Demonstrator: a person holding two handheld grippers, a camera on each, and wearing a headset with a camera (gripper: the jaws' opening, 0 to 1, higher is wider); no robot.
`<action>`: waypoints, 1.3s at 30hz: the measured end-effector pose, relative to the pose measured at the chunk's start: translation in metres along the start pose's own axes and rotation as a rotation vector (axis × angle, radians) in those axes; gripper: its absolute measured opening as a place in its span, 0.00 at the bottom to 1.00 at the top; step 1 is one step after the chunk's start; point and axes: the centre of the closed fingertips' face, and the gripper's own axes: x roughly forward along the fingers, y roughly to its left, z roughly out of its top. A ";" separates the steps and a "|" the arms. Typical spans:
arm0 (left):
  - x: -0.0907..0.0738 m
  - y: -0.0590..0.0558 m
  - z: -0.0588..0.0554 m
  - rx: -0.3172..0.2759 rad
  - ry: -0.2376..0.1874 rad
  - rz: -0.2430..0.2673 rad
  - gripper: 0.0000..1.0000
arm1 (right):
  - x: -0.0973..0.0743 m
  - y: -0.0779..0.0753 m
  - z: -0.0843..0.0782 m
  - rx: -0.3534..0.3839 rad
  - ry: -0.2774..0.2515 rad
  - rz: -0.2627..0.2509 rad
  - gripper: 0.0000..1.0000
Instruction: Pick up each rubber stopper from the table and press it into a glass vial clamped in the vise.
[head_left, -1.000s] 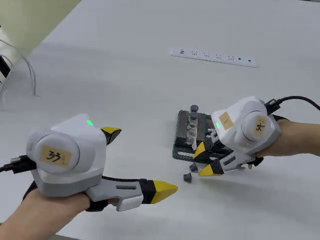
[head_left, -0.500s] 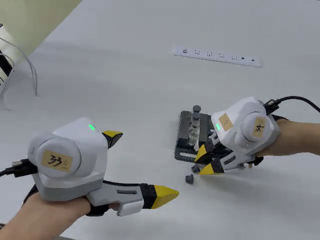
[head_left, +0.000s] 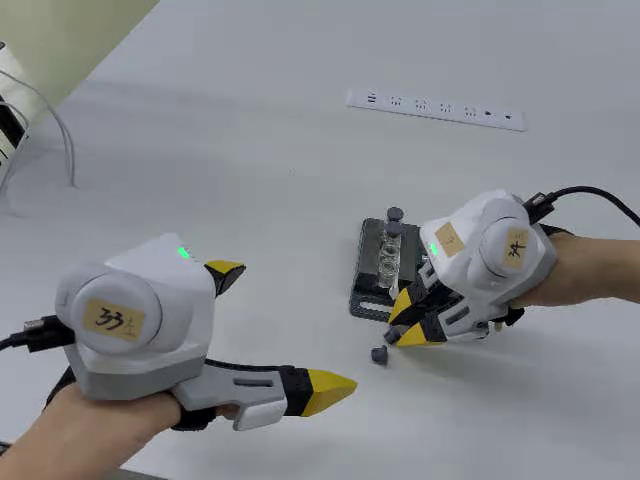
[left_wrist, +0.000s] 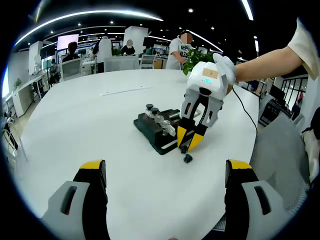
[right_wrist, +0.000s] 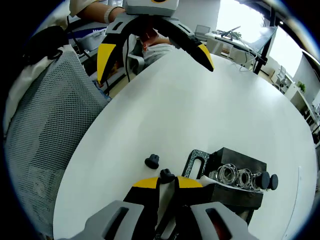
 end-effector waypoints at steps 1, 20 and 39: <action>0.000 0.000 0.000 0.000 0.001 -0.001 0.98 | 0.000 0.000 0.000 0.001 0.002 -0.002 0.07; 0.012 -0.012 0.008 0.027 0.003 -0.052 0.95 | -0.046 0.003 0.023 -0.069 -0.021 -0.093 0.06; 0.037 -0.051 0.031 0.012 -0.006 -0.225 0.57 | -0.081 0.022 0.057 -0.339 0.056 -0.122 0.06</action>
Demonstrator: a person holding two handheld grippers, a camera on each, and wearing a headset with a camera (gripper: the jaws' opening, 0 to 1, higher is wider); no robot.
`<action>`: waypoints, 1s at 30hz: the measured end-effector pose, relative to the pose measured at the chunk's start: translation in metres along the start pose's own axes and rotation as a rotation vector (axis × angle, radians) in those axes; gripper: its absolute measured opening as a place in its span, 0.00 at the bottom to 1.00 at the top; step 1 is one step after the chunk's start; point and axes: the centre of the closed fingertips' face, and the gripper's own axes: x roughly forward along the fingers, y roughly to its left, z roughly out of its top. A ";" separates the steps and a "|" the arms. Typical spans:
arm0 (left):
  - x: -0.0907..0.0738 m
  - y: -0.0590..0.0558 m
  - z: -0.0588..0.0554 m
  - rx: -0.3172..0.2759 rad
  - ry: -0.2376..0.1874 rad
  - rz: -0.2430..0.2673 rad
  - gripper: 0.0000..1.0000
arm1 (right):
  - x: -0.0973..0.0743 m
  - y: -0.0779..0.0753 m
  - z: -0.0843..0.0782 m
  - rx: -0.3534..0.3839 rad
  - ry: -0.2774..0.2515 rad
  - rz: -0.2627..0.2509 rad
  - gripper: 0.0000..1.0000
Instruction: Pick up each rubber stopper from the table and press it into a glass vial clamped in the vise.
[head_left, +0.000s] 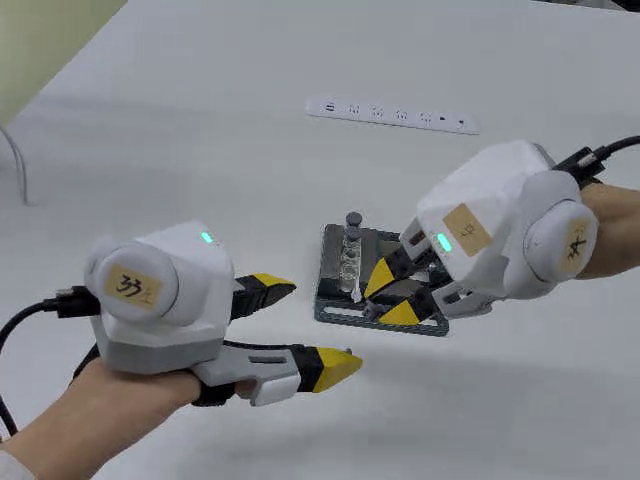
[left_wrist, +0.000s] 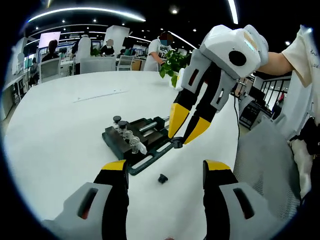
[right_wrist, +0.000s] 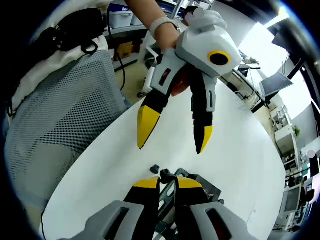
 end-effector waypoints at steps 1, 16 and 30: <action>0.001 -0.002 0.001 0.001 0.001 -0.010 0.55 | -0.001 0.000 0.001 -0.017 0.003 -0.001 0.06; 0.008 -0.022 0.014 -0.029 -0.013 -0.128 0.15 | -0.001 0.003 0.004 -0.180 0.075 0.002 0.06; 0.009 -0.027 0.012 -0.056 -0.008 -0.155 0.07 | 0.001 0.006 0.013 -0.215 0.060 0.011 0.06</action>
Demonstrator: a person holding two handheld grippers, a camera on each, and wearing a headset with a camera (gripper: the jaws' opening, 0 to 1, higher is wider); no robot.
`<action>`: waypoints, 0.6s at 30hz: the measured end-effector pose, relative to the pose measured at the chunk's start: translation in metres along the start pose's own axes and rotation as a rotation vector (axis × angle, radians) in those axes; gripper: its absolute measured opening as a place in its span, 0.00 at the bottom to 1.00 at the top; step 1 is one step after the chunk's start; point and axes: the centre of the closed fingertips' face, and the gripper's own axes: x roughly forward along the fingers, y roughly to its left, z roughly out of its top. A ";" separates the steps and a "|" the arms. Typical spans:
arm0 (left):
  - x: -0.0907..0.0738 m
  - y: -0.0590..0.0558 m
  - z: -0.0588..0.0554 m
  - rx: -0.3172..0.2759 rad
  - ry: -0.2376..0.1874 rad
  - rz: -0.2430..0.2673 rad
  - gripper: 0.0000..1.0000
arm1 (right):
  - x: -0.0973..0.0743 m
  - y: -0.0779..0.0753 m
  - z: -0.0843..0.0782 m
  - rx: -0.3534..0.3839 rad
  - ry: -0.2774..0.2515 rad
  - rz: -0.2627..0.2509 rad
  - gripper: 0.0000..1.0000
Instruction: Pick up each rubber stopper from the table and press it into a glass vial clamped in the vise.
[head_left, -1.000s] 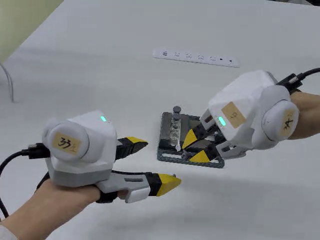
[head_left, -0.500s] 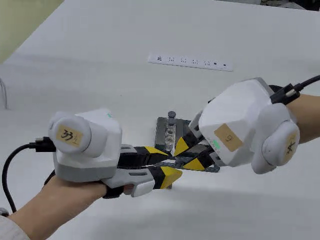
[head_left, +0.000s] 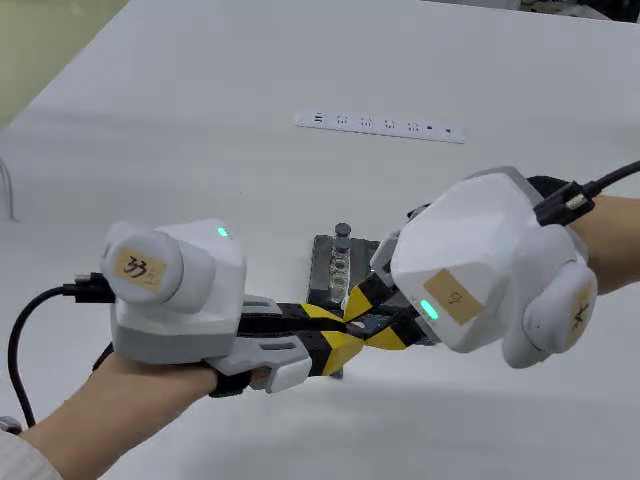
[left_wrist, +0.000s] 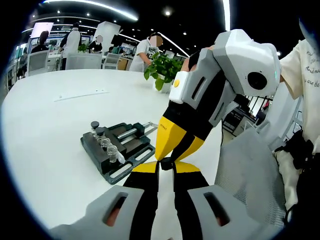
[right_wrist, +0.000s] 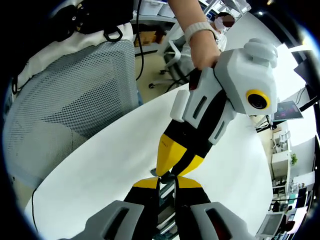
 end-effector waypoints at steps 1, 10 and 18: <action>0.000 0.000 0.000 -0.005 0.000 -0.002 0.07 | 0.000 0.000 0.000 -0.001 -0.001 0.001 0.06; 0.000 -0.001 -0.002 -0.035 0.004 -0.017 0.07 | -0.001 0.003 0.002 -0.056 0.014 0.004 0.06; -0.001 0.001 -0.002 -0.147 -0.023 -0.035 0.06 | -0.004 0.001 0.002 -0.133 0.053 -0.019 0.06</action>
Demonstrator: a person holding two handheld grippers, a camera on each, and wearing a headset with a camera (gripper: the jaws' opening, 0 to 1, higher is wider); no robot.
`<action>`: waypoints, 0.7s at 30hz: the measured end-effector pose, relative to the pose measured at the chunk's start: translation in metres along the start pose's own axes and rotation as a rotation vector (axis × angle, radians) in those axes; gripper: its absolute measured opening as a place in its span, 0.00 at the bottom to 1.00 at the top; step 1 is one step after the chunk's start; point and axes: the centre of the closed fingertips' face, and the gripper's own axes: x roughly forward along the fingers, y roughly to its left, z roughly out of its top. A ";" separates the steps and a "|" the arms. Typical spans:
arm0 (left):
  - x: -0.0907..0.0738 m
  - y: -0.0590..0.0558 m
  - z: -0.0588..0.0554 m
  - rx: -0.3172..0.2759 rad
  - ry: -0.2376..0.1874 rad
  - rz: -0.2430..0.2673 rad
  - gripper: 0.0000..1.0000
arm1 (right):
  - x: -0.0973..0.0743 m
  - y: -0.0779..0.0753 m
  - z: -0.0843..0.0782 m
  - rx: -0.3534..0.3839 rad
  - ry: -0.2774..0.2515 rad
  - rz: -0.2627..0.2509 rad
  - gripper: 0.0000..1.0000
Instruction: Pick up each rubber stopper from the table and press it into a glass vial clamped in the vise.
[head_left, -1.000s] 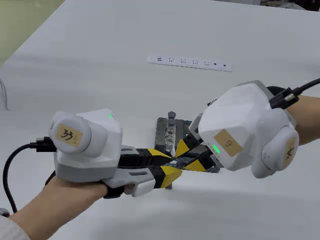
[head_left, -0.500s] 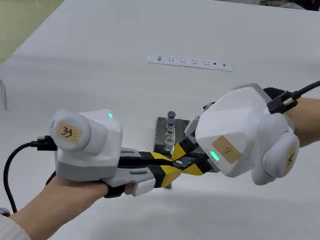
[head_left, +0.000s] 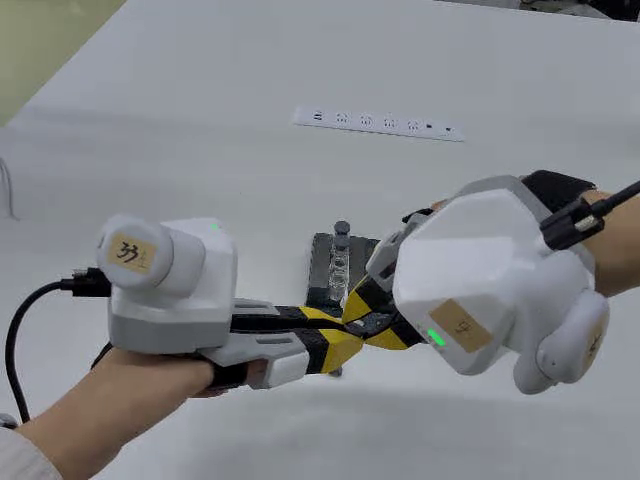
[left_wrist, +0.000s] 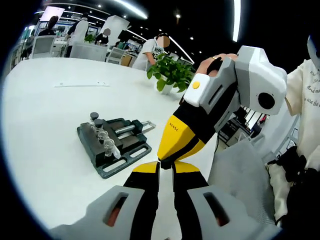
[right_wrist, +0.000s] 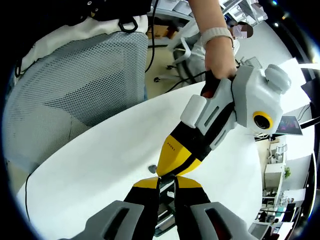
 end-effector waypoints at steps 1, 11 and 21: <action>0.000 0.000 0.000 -0.006 -0.005 -0.002 0.06 | 0.000 -0.001 0.000 -0.009 0.004 -0.004 0.06; -0.002 -0.001 -0.002 -0.024 0.003 -0.015 0.05 | -0.001 0.001 0.002 -0.037 0.012 -0.002 0.06; -0.003 -0.002 0.000 -0.001 -0.007 -0.013 0.05 | -0.003 -0.001 0.001 0.070 -0.019 -0.004 0.15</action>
